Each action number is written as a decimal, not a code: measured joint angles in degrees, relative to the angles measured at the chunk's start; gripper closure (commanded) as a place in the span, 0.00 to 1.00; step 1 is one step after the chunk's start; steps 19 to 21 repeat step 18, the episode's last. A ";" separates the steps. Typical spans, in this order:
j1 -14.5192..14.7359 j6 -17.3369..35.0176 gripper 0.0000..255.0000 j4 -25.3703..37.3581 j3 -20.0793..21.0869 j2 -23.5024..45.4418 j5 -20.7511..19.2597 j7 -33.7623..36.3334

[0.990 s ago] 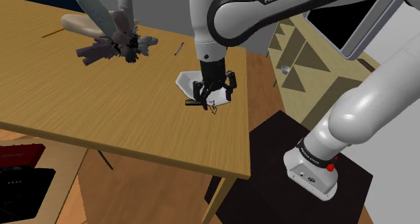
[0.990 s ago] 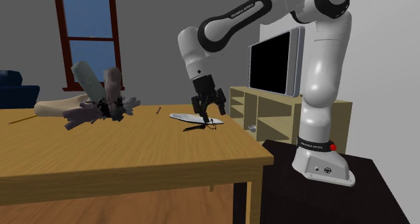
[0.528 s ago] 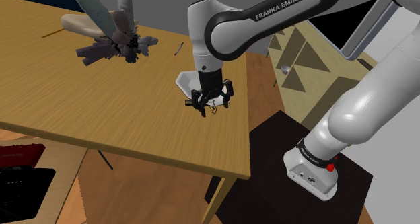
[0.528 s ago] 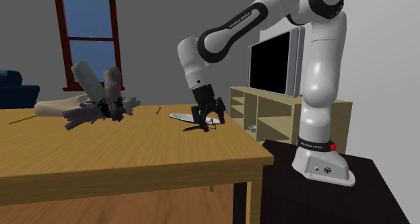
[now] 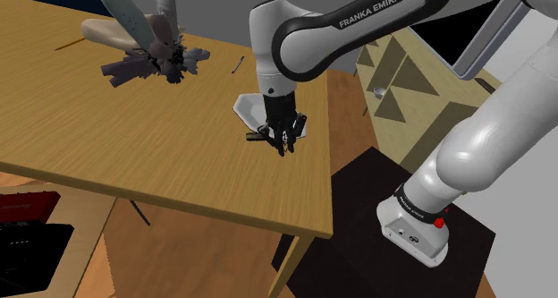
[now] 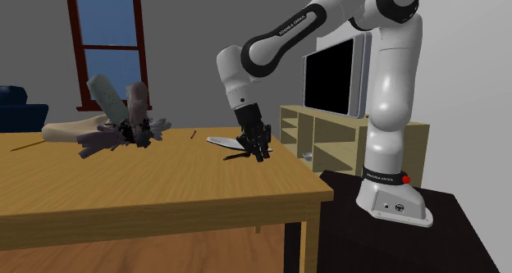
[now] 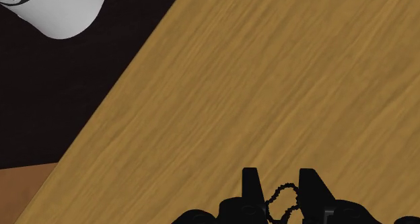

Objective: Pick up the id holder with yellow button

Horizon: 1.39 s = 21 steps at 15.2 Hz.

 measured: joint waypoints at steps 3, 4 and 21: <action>0.00 -0.39 1.00 0.19 -0.01 -0.21 0.08 -0.01; -0.02 -1.03 1.00 0.41 -0.08 -0.66 0.24 -0.11; -0.27 -11.63 1.00 6.54 -1.08 -5.53 1.54 -0.58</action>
